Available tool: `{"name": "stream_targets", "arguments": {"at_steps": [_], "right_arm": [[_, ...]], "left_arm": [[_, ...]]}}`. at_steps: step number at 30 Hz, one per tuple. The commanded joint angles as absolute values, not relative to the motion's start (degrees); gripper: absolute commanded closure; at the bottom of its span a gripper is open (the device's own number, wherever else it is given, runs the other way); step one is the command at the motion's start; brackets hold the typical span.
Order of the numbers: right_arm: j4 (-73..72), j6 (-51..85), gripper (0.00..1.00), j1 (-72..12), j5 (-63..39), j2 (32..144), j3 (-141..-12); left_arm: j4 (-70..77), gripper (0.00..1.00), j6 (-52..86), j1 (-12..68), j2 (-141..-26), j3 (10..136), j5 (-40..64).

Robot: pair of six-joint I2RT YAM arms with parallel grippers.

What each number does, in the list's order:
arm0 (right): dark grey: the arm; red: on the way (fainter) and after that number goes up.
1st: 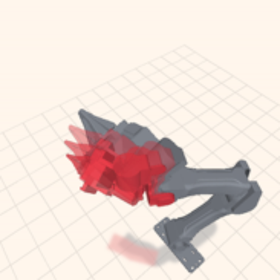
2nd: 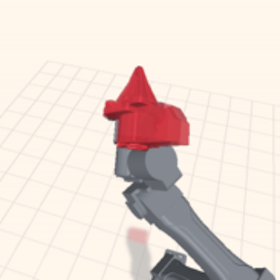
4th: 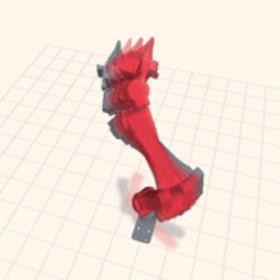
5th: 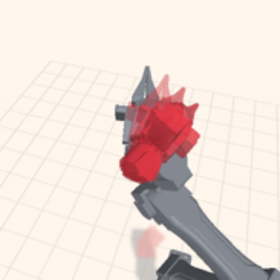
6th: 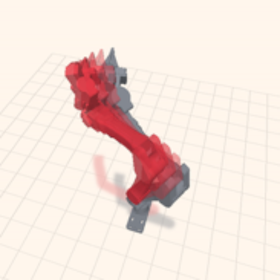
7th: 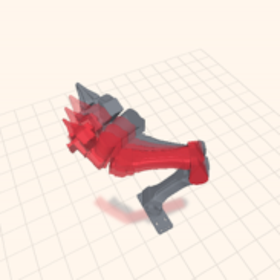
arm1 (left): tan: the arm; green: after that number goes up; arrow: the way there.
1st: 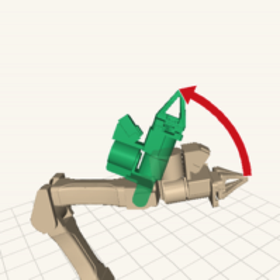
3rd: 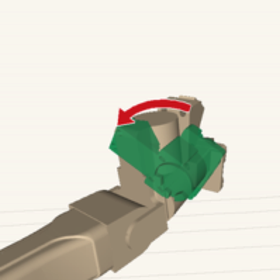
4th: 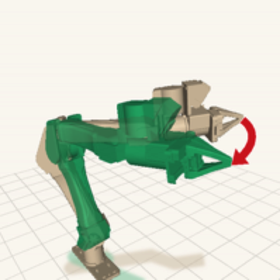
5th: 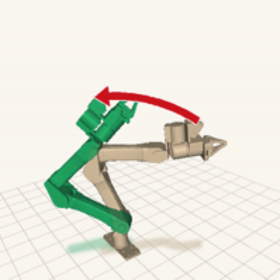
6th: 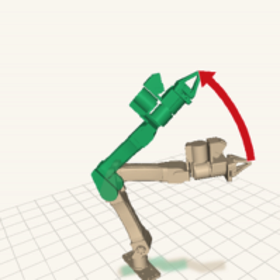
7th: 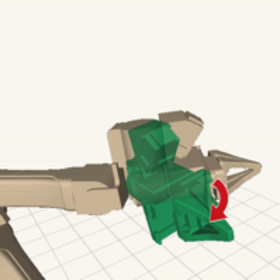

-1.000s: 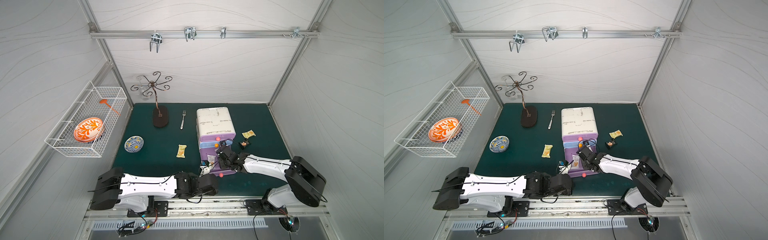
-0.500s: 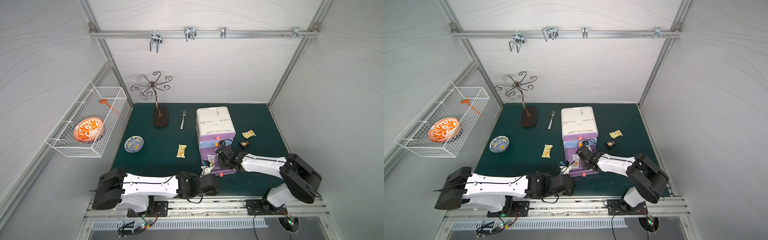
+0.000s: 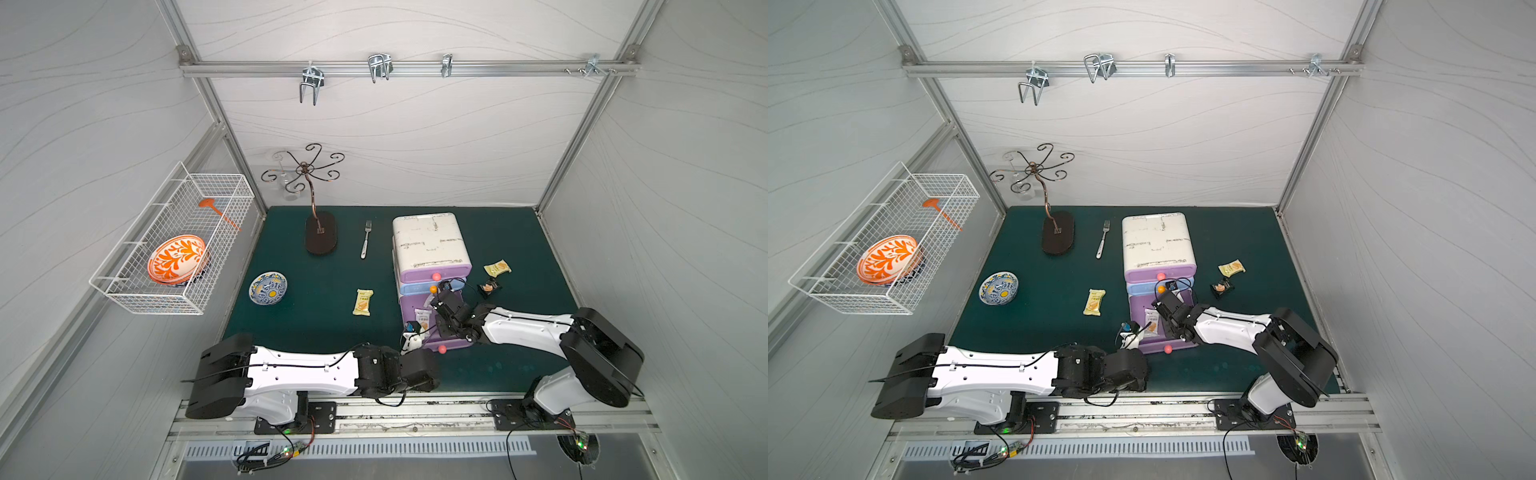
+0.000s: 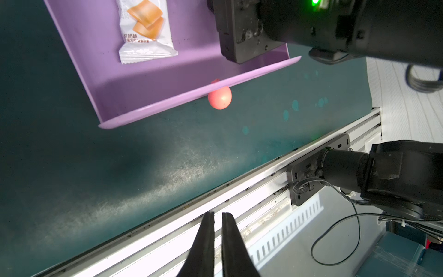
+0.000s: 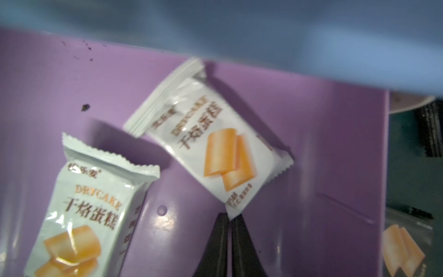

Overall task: Take the cookies out of the drawer
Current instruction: Pick up the cookie from the drawer, then place the cookie at the center of the board.

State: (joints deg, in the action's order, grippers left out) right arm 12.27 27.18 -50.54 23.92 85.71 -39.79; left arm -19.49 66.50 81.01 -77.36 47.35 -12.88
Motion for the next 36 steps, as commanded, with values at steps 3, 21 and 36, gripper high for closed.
{"name": "stream_targets", "arguments": {"at_steps": [3, 21, 36], "right_arm": [[15.49, 28.75, 1.00, -50.98, 24.17, 81.23, -40.19], [33.02, 32.18, 1.00, -51.86, 20.75, 60.64, -39.57], [50.01, 30.58, 1.00, -26.82, 18.41, 49.29, -47.51]], "left_arm": [[-19.05, 0.85, 65.17, 81.04, -77.74, 50.26, -14.39], [-20.56, 0.85, 62.26, 78.35, -75.95, 50.97, -14.11], [-30.74, 0.77, 51.41, 72.58, -72.73, 63.19, -11.23]]}}
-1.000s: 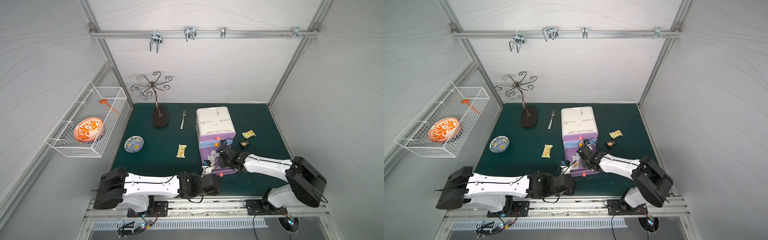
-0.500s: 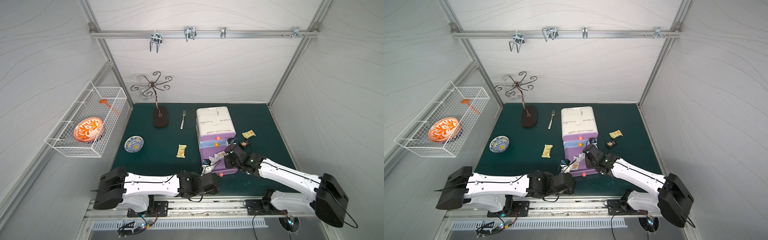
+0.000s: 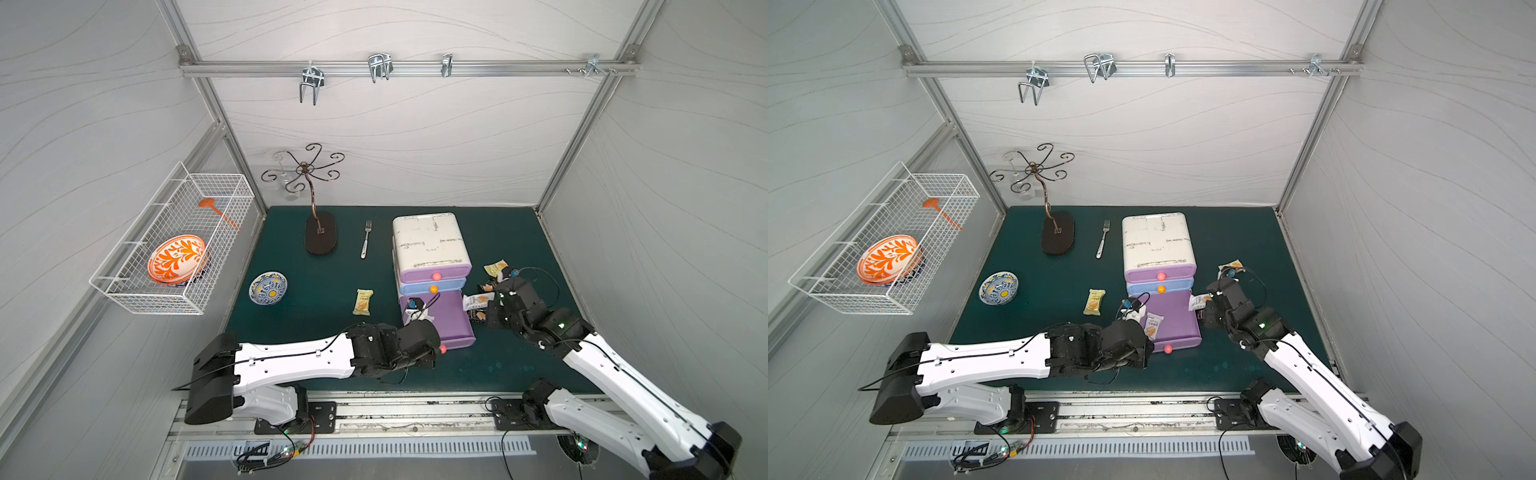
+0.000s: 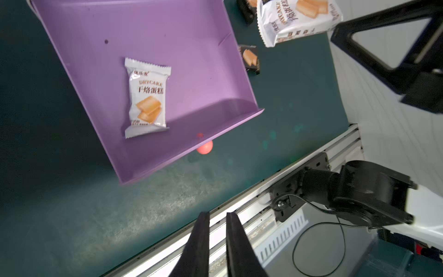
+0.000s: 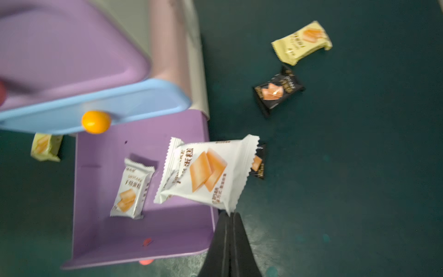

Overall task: Take the cookies out of the drawer
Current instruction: Place the cookie at the center of the board.

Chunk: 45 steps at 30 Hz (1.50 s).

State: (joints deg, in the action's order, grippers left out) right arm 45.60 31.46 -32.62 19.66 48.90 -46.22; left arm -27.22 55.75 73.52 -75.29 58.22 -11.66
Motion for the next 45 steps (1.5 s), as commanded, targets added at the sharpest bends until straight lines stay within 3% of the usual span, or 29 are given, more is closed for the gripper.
{"name": "stream_targets", "arguments": {"at_steps": [1, 5, 9, 19, 20, 21, 22, 27, 32, 38, 45], "right_arm": [[49.47, 29.97, 1.00, -24.22, 17.60, 49.97, -47.72], [46.52, 28.49, 1.00, -13.24, 13.66, 54.84, -47.42], [42.03, 28.04, 1.00, -8.07, 13.33, 59.75, -45.97], [36.03, 29.56, 1.00, -5.67, 12.05, 62.53, -39.44], [36.14, 29.59, 0.96, -5.70, 12.17, 62.27, -39.41], [36.38, 29.53, 0.78, -5.71, 11.73, 61.87, -39.43], [36.96, 29.54, 0.66, -5.71, 11.69, 61.79, -39.67], [40.18, 29.53, 0.43, -5.58, 9.95, 60.86, -41.71], [41.11, 29.07, 0.38, -5.57, 6.90, 57.85, -42.14], [41.04, 27.31, 0.36, -5.58, 4.03, 57.73, -43.96], [40.11, 25.85, 0.36, -5.61, 2.04, 57.83, -45.53]], "left_arm": [[-31.86, 0.75, 50.57, 72.27, -72.45, 64.27, -11.29], [-35.23, 0.62, 47.05, 70.01, -72.23, 68.62, -8.61], [-35.96, 0.56, 45.91, 69.00, -73.42, 69.89, -6.73], [-35.35, 0.51, 46.73, 67.68, -79.61, 70.69, -2.89], [-36.01, 0.50, 47.04, 67.47, -80.36, 71.27, -2.81], [-37.54, 0.49, 47.37, 67.33, -81.40, 72.20, -2.98], [-39.22, 0.49, 47.62, 67.12, -82.29, 73.46, -3.07], [-48.63, 0.44, 48.31, 66.87, -86.54, 78.65, -3.50], [-53.06, 0.35, 45.67, 65.70, -91.48, 81.04, 0.25], [-53.45, 0.10, 40.52, 64.46, -96.35, 82.40, 2.90], [-55.47, 0.08, 34.55, 62.04, -102.08, 87.45, 1.70]]}}
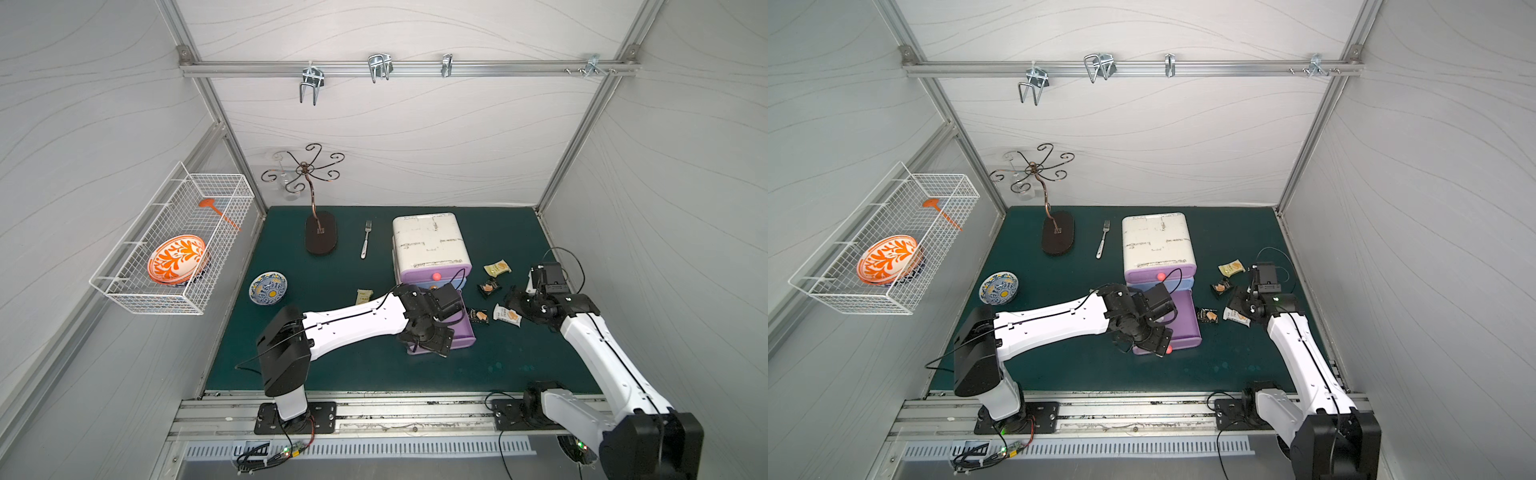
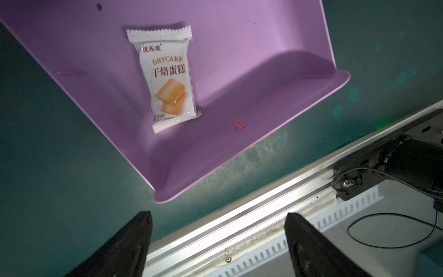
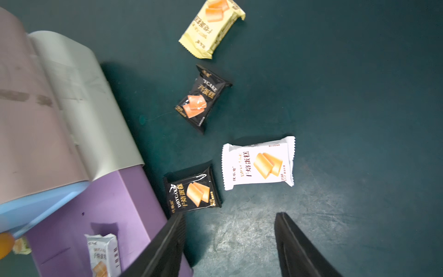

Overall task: Take the cookies out of the drawer
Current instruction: Place the cookie at the center of the board.

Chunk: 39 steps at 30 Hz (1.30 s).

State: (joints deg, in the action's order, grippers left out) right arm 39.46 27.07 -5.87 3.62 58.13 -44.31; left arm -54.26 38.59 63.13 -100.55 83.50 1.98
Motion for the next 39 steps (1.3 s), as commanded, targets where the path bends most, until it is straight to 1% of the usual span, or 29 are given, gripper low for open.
{"name": "stream_targets", "arguments": {"at_steps": [1, 3, 13, 25, 39], "right_arm": [[40.00, 25.52, 0.36, -5.62, 1.69, 57.73, -45.61], [39.99, 25.05, 0.36, -5.57, 1.31, 57.76, -45.71], [39.73, 24.17, 0.36, -5.55, 0.01, 56.96, -45.55], [39.01, 23.55, 0.37, -5.62, -0.35, 55.94, -44.31], [38.37, 22.68, 0.37, -5.62, -0.50, 54.60, -42.85]], "left_arm": [[-55.83, 0.08, 33.72, 61.81, -102.92, 88.43, 1.14], [-56.81, 0.09, 32.73, 61.46, -104.57, 90.05, 0.29], [-56.74, 0.17, 32.40, 60.47, -110.11, 91.27, -3.78], [-47.88, 0.22, 35.32, 60.55, -111.20, 86.49, -10.33], [-39.96, 0.31, 40.02, 60.82, -112.79, 81.25, -14.67]]}}
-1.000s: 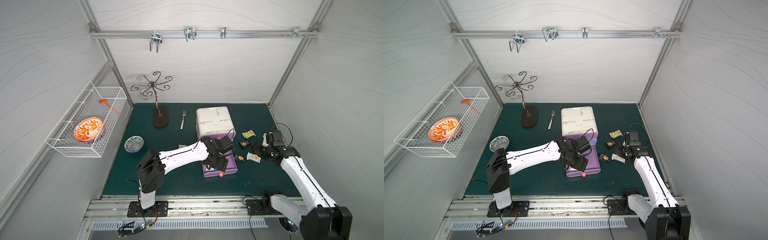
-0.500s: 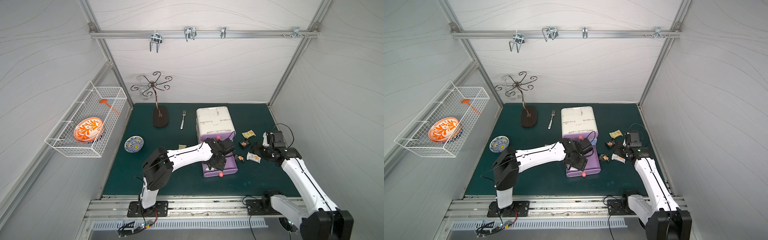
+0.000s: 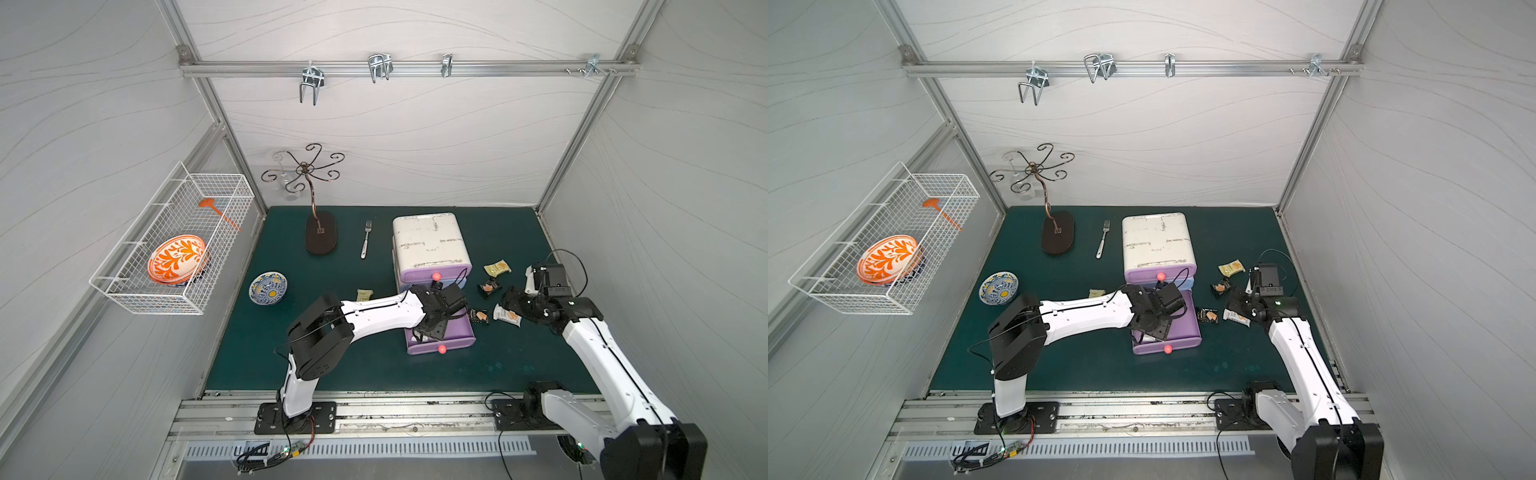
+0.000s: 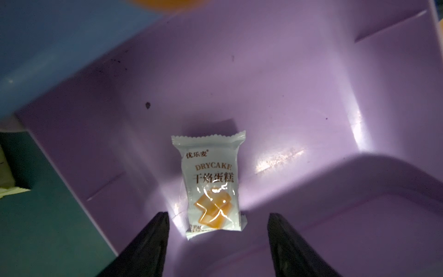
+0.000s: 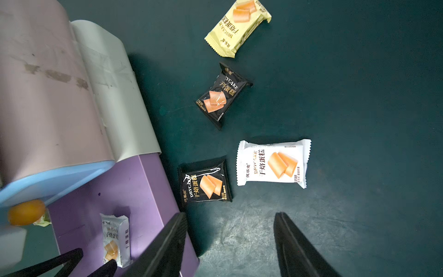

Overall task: Take the cookies out of the drawer
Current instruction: Place the cookie at the center of the board, then pick up the cookie from the drawer.

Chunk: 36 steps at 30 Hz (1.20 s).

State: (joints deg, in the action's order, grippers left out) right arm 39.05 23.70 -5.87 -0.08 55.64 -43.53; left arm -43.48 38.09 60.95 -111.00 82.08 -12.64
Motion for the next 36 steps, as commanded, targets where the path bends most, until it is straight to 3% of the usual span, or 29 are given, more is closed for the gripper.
{"name": "stream_targets", "arguments": {"at_steps": [1, 26, 36], "right_arm": [[38.32, 22.59, 0.37, -5.62, -0.49, 54.56, -42.81], [37.96, 19.22, 0.37, -5.62, -0.79, 54.66, -42.37], [37.88, 19.14, 0.37, -5.62, -0.93, 54.47, -42.50]], "left_arm": [[-39.65, 0.32, 40.30, 60.82, -112.92, 80.97, -15.03], [-35.86, 0.40, 45.53, 61.00, -117.74, 77.52, -18.72], [-36.55, 0.39, 46.96, 61.00, -111.82, 77.54, -20.28]]}}
